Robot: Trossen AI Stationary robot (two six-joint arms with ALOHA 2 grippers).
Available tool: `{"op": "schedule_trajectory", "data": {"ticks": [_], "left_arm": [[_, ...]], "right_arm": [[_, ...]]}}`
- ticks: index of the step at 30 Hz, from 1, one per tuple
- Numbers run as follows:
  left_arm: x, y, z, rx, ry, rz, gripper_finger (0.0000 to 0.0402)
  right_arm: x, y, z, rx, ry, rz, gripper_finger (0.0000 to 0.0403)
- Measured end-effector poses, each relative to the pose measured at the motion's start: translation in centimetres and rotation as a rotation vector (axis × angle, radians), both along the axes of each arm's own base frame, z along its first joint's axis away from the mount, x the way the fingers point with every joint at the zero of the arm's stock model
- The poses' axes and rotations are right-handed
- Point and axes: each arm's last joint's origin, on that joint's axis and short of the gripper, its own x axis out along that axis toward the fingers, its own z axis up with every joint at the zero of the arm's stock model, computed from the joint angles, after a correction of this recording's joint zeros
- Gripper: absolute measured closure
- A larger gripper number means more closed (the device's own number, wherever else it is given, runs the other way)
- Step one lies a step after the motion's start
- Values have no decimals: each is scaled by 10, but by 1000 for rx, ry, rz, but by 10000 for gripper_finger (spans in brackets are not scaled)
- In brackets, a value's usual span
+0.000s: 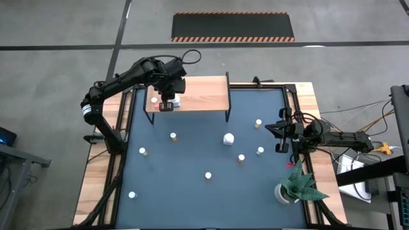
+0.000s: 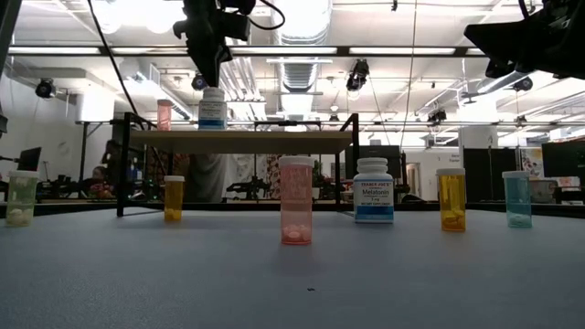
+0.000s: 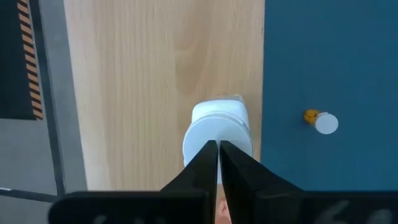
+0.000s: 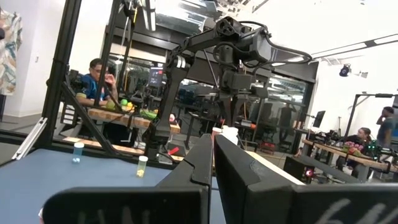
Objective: Pick and place medicine bottles onto shelf by color
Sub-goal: Put the bottom white pill bottle on the shelf, then put the yellow pill bottle on the shelf
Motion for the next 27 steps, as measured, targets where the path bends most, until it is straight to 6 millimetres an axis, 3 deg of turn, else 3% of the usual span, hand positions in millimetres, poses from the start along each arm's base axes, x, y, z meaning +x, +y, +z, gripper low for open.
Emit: {"op": "schedule_trajectory", "data": {"ticks": [7,12,18,22,27], "left_arm": [[-1,-1,1,24,17,7,398],[1,-18,19,38,-59,9,398],[8,-79,34,22,-261,-75,398],[17,-132,28,25,-427,-226,398],[24,-188,2,34,-604,-388,398]], "right_arm": [[0,0,0,0,0,0,394],[0,0,0,12,2,4,394],[1,0,-3,45,27,13,394],[2,0,-7,85,68,22,394],[2,0,-8,120,78,31,394]]}}
